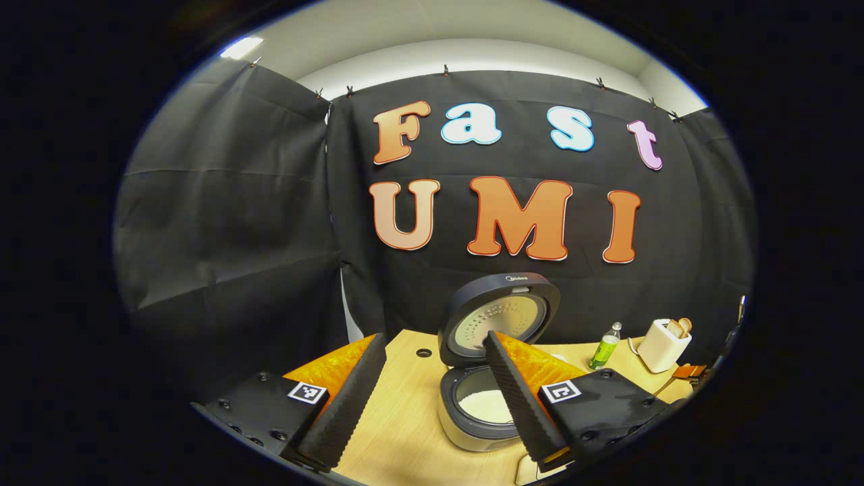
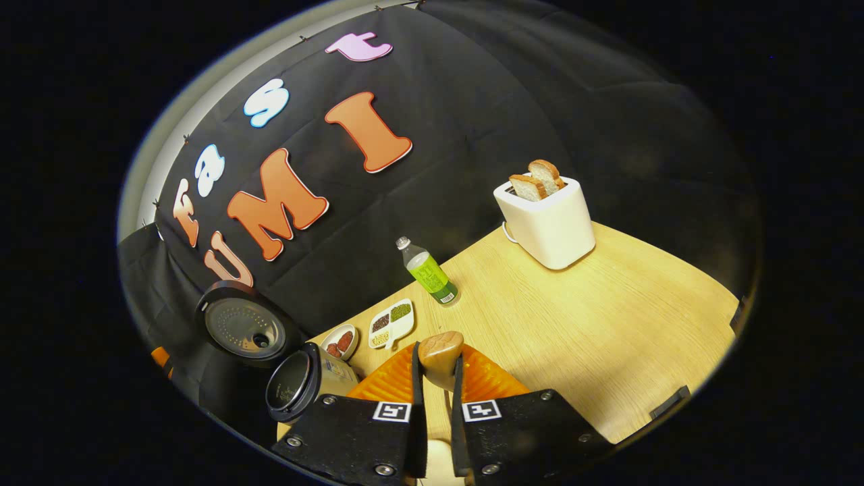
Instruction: Close the left gripper, press the button to open the rice cooker; take a wooden spoon from the chopstick holder with the right hand, scoop a spoonful of rice and pour it into the rice cooker, then put the wooden spoon back into the chopstick holder.
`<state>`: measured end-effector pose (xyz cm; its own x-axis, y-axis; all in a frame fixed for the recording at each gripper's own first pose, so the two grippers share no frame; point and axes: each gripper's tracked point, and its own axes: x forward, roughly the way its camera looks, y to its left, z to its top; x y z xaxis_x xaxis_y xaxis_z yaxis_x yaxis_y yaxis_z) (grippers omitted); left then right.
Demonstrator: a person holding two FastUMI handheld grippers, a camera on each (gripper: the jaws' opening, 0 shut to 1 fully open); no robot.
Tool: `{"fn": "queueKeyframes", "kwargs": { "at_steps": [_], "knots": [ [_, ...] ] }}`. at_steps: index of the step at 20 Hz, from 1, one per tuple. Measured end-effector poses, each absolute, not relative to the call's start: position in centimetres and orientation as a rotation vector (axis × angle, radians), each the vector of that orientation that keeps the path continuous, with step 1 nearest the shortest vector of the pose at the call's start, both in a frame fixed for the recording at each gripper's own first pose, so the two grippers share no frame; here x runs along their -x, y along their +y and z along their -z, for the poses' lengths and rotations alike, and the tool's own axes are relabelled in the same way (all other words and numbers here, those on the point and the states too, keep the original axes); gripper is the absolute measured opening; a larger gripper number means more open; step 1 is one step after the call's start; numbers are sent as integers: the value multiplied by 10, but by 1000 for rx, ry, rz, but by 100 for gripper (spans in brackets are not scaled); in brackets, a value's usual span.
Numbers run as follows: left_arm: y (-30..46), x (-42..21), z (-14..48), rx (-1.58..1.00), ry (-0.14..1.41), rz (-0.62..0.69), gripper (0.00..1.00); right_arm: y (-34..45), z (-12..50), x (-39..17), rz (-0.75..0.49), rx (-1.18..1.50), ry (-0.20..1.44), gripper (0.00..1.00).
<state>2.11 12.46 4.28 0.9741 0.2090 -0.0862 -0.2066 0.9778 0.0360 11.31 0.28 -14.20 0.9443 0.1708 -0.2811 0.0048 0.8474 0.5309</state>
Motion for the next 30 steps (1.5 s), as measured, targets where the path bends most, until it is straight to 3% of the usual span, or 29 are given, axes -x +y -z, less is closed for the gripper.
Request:
{"fn": "queueKeyframes", "kwargs": {
  "at_steps": [8,11,13,15,16,22,30],
  "knots": [
    [108,-26,-43,-32,86,-184,98,-18,145,-109,-44,-633,337,27],
    [97,-29,-41,-31,82,-161,97,-28,138,-103,-18,-588,337,47],
    [90,-30,-39,-24,83,-146,97,-35,133,-97,4,-530,336,76],
    [83,-33,-38,-16,84,-131,99,-46,120,-91,31,-453,326,91],
    [79,-34,-40,-12,82,-124,98,-49,113,-85,43,-419,318,94],
    [49,-57,-73,-19,24,-65,100,-48,55,-57,28,-217,209,94],
    [-6,-140,-137,-17,-14,19,100,-35,6,-37,0,-103,99,94]
  ]
}}
